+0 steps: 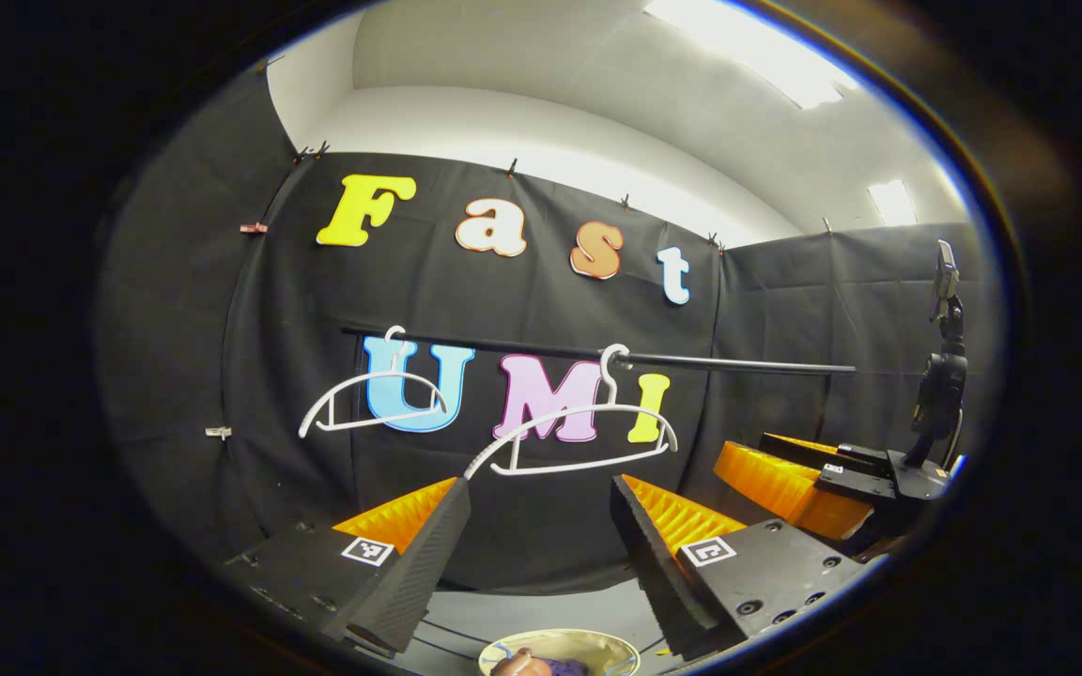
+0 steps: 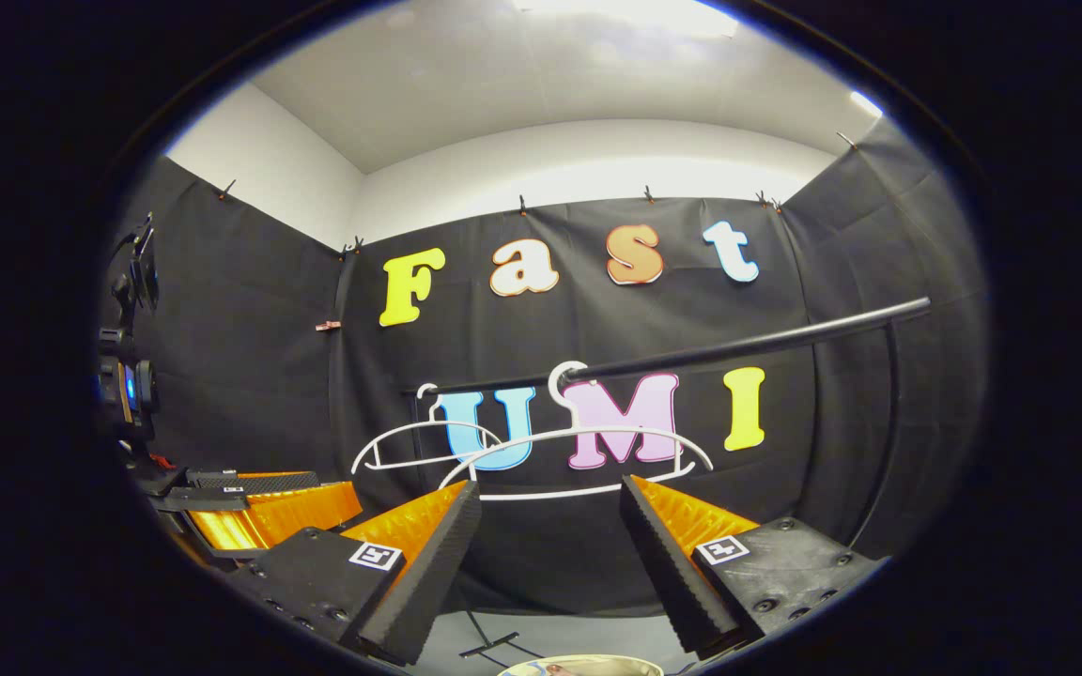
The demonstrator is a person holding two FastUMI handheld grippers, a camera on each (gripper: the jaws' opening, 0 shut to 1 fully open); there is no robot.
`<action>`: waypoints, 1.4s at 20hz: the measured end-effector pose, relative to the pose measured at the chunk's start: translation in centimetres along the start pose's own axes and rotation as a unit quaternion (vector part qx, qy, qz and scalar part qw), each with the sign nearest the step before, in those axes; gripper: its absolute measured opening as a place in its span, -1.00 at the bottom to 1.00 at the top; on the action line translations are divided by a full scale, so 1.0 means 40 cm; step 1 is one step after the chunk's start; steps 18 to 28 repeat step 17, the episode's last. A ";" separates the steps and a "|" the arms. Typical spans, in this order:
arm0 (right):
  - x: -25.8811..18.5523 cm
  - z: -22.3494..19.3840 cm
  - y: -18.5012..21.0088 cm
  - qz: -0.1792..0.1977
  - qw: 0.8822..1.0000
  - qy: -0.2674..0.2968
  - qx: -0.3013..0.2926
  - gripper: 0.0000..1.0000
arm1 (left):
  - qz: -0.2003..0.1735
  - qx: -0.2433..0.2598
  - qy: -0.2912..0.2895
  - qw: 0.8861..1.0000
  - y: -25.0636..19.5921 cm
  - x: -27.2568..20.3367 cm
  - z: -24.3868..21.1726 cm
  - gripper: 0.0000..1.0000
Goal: Grasp the clothes on the hanger with both hands and then place them into the laundry hamper below.
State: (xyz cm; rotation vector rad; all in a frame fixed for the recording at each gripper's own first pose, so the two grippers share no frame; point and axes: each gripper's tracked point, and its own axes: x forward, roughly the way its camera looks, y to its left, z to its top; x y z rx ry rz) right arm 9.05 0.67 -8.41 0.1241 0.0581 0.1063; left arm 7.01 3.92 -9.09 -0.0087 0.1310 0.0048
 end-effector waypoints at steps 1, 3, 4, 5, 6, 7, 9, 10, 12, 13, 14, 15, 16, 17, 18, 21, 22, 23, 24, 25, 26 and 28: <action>-0.009 0.009 0.004 0.000 1.000 -0.004 0.000 0.96 | -0.003 0.001 -0.007 1.000 -0.004 -0.006 0.011 0.90; -0.024 0.028 0.014 0.002 1.000 -0.014 -0.001 0.96 | -0.009 0.002 -0.024 1.000 -0.013 -0.018 0.040 0.90; -0.030 0.032 0.017 0.002 1.000 -0.016 -0.003 0.95 | -0.011 0.003 -0.029 1.000 -0.017 -0.025 0.050 0.84; -0.033 0.037 0.019 0.001 1.000 -0.018 -0.004 1.00 | -0.012 0.005 -0.032 0.999 -0.018 -0.030 0.055 0.84; -0.036 0.043 0.020 0.002 1.000 -0.019 -0.003 0.95 | -0.013 0.006 -0.033 0.999 -0.019 -0.035 0.058 0.84; -0.035 0.048 0.025 0.003 1.000 -0.021 -0.002 1.00 | -0.014 0.008 -0.036 0.999 -0.020 -0.040 0.062 0.84; -0.037 0.058 0.025 0.004 1.000 -0.023 -0.003 0.95 | -0.008 0.017 -0.041 0.999 -0.013 -0.048 0.069 0.83; -0.040 0.062 0.026 0.003 1.000 -0.025 -0.005 0.95 | -0.003 0.023 -0.043 0.999 -0.007 -0.052 0.072 0.83; -0.042 0.073 0.028 0.002 0.999 -0.031 -0.008 0.95 | 0.000 0.029 -0.049 0.998 0.000 -0.057 0.081 0.90; -0.043 0.077 0.030 0.003 0.999 -0.033 -0.009 0.95 | 0.000 0.027 -0.053 0.998 -0.002 -0.061 0.086 0.90; -0.041 0.079 0.031 0.003 0.999 -0.033 -0.009 0.94 | 0.000 0.024 -0.057 0.998 -0.002 -0.067 0.095 0.90; -0.041 0.081 0.033 0.003 0.999 -0.034 -0.010 0.94 | 0.001 0.023 -0.063 0.998 0.000 -0.069 0.103 0.90; -0.039 0.085 0.033 0.003 0.999 -0.035 -0.010 0.94 | 0.002 0.023 -0.068 0.997 0.002 -0.074 0.113 0.90; -0.039 0.089 0.037 0.004 0.999 -0.037 -0.009 0.94 | 0.003 0.022 -0.075 0.997 0.006 -0.076 0.122 0.90; -0.039 0.089 0.037 0.004 0.999 -0.037 -0.009 0.94 | 0.003 0.022 -0.075 0.997 0.006 -0.076 0.122 0.90; -0.039 0.089 0.037 0.004 0.999 -0.037 -0.009 0.94 | 0.003 0.022 -0.075 0.997 0.006 -0.076 0.122 0.90; -0.039 0.089 0.037 0.004 0.999 -0.037 -0.009 0.94 | 0.003 0.022 -0.075 0.997 0.006 -0.076 0.122 0.90; -0.039 0.089 0.037 0.004 0.999 -0.037 -0.009 0.94 | 0.003 0.022 -0.075 0.997 0.006 -0.076 0.122 0.90; -0.039 0.089 0.037 0.004 0.999 -0.037 -0.009 0.94 | 0.003 0.022 -0.075 0.997 0.006 -0.076 0.122 0.90; -0.039 0.089 0.037 0.004 0.999 -0.037 -0.009 0.94 | 0.003 0.022 -0.075 0.997 0.006 -0.076 0.122 0.90; -0.039 0.089 0.037 0.004 0.999 -0.037 -0.009 0.94 | 0.003 0.022 -0.075 0.997 0.006 -0.076 0.122 0.90; -0.039 0.089 0.037 0.004 0.999 -0.037 -0.009 0.94 | 0.003 0.022 -0.075 0.997 0.006 -0.076 0.122 0.90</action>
